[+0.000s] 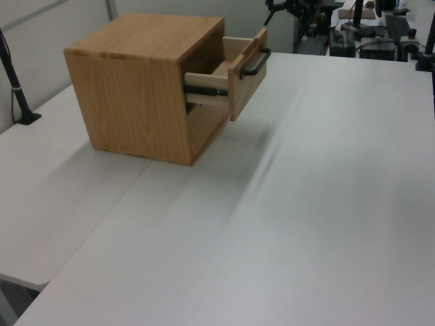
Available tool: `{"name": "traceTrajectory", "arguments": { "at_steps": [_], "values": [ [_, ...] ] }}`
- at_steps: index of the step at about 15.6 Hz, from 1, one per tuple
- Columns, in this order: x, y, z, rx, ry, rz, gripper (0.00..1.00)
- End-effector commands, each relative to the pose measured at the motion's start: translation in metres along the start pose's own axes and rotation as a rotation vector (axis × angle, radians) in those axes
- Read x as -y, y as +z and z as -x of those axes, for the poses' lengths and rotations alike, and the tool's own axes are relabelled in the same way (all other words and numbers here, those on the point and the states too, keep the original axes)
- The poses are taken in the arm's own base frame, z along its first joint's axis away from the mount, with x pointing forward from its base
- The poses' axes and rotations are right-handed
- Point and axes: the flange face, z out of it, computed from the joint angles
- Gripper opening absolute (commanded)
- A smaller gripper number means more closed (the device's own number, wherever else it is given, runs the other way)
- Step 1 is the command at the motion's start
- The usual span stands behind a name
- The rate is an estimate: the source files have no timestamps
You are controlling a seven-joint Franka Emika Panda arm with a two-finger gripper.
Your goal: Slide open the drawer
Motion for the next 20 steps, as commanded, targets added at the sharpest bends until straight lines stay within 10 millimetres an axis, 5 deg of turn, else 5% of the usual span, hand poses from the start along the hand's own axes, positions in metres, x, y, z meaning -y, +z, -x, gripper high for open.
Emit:
{"name": "traceTrajectory", "arguments": {
  "at_steps": [1,13,20],
  "values": [
    [0.008,-0.028,0.01,0.055,-0.293,0.11,1.0],
    [-0.024,-0.063,0.046,0.235,-1.111,0.456,1.0],
    [-0.04,-0.06,0.05,0.357,-1.325,0.542,1.0]
  ]
}}
